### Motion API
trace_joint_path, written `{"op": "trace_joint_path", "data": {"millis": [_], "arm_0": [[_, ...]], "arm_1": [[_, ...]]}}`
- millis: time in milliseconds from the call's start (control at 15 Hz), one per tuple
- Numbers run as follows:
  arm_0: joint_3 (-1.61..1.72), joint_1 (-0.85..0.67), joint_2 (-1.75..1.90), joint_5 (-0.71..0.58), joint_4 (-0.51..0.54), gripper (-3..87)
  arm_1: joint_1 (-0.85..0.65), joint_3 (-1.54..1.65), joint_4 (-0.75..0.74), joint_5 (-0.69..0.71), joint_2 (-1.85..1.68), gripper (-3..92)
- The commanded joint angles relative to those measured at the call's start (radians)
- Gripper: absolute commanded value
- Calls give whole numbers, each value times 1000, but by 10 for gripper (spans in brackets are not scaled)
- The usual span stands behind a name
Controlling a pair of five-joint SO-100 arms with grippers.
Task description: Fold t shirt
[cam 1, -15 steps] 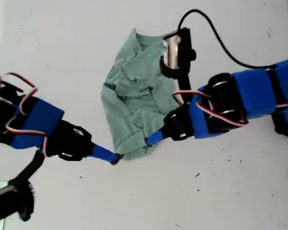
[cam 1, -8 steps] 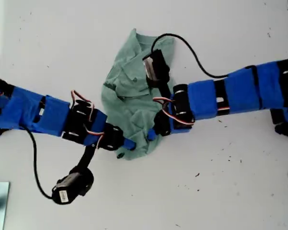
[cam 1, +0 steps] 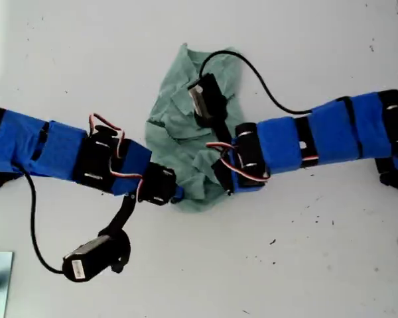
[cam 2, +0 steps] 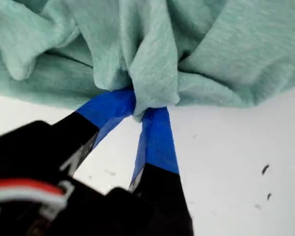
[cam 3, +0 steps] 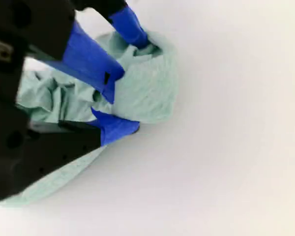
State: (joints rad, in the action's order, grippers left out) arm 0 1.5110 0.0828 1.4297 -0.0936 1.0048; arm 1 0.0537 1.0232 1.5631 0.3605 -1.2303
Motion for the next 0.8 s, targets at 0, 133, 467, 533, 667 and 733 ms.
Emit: {"op": "trace_joint_path", "data": {"millis": [0, 133, 467, 533, 667, 733], "arm_0": [[-101, 94, 132, -23, 6, -2], [-150, 147, 133, -11, 3, -2], [-152, 225, 161, 61, -38, -2], [-152, 204, 187, 44, -32, -2], [-152, 95, 265, -32, 26, -2], [-153, 14, 291, -91, 67, -2]], "arm_1": [[100, -20, 61, -31, -264, 5], [152, -12, 63, -37, -368, 5], [209, 0, 5, -72, -417, 5], [192, 8, 3, -54, -426, 5], [112, 52, 14, -11, -463, 5], [51, 94, 18, 14, -491, 5]]}}
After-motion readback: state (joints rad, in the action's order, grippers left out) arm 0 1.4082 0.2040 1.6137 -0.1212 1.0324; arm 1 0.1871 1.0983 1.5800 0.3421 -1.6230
